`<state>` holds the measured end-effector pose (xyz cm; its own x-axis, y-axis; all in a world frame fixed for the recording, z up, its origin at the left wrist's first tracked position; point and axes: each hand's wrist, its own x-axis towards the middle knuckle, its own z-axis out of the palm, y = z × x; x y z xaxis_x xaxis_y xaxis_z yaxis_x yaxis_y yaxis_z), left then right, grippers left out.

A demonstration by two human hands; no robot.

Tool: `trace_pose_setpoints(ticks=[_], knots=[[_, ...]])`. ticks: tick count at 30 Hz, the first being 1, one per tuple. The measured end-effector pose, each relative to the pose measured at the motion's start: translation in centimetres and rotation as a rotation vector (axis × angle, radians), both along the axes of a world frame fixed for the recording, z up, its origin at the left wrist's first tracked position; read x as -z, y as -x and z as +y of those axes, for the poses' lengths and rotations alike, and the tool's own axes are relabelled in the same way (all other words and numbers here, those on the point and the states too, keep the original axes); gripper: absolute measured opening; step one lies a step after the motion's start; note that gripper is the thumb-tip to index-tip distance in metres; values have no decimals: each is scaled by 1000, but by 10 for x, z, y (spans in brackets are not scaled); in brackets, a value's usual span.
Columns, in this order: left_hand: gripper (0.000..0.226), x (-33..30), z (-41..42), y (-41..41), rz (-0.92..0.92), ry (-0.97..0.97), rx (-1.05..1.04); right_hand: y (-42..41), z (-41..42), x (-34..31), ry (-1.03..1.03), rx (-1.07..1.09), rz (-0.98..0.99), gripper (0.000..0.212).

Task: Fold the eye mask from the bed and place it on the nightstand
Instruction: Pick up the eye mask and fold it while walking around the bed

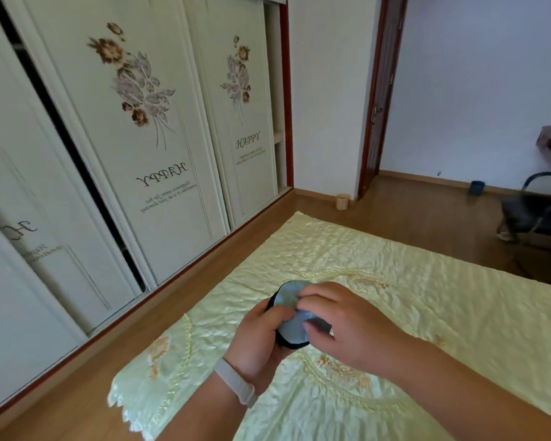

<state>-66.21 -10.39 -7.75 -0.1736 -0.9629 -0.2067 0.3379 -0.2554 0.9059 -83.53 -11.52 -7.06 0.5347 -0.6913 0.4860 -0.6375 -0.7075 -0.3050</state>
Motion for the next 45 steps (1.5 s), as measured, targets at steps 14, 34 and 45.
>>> trace_pose_setpoints(ticks=[14, 34, 45], knots=[[43, -4, 49, -312, 37, -34, -195, -307, 19, -21, 64, -223, 60, 22], [29, 15, 20, -504, 114, -62, -710, -534, -69, -2, 1, -597, 65, 23], [26, -5, -123, -569, 79, -62, -760, -606, -227, -10, 28, -675, 69, 23]])
